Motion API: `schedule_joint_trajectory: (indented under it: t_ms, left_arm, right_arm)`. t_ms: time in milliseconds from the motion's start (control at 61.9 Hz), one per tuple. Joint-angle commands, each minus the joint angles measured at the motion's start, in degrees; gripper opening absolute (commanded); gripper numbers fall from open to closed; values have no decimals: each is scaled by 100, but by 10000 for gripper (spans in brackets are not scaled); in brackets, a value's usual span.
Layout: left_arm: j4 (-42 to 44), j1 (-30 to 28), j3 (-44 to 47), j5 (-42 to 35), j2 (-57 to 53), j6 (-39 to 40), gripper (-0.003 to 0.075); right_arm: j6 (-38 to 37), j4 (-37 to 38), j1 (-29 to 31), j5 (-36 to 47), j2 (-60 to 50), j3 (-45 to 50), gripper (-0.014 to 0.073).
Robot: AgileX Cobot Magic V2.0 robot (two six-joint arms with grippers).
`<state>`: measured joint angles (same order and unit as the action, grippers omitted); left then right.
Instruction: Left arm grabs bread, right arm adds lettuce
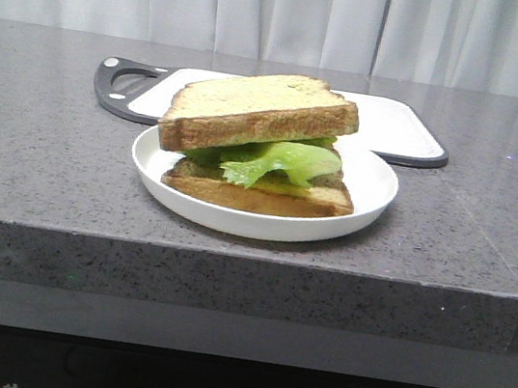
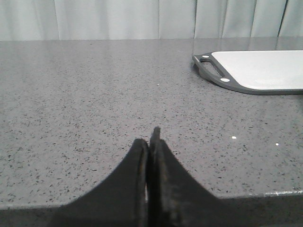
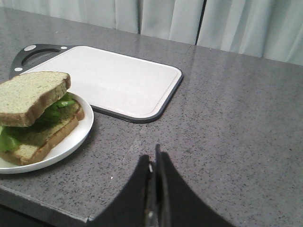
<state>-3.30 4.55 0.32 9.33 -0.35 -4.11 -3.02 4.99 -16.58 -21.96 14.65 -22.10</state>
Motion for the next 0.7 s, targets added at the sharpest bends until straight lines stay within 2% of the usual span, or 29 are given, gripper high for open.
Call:
schedule_joint_trajectory:
  t_ms: [0,129,242,420,550,679]
  left_arm:
    - [-24,-6,31,-490,-92,54,-19]
    - [-24,-6,31,-490,-92,54,-19]
    - [-24,-6,31,-490,-92,54,-19]
    - [-24,-6,31,-490,-92,54,-19]
    - [-24,-6,31,-490,-92,54,-19]
    - [-24,-6,31,-490,-92,54,-19]
  right_arm:
    - [-4,77,32,472,60,-163,-69]
    - [-4,84,32,482,60,-163,-69]
    - [-4,269,77,920,0,205,-69]
    - [-4,154,774,1904,-751,1373,-69]
    - [-4,-147,1307,1951,-1583,2036,-69]
    - [-4,-316,1589,1881,-1605,2349,-69]
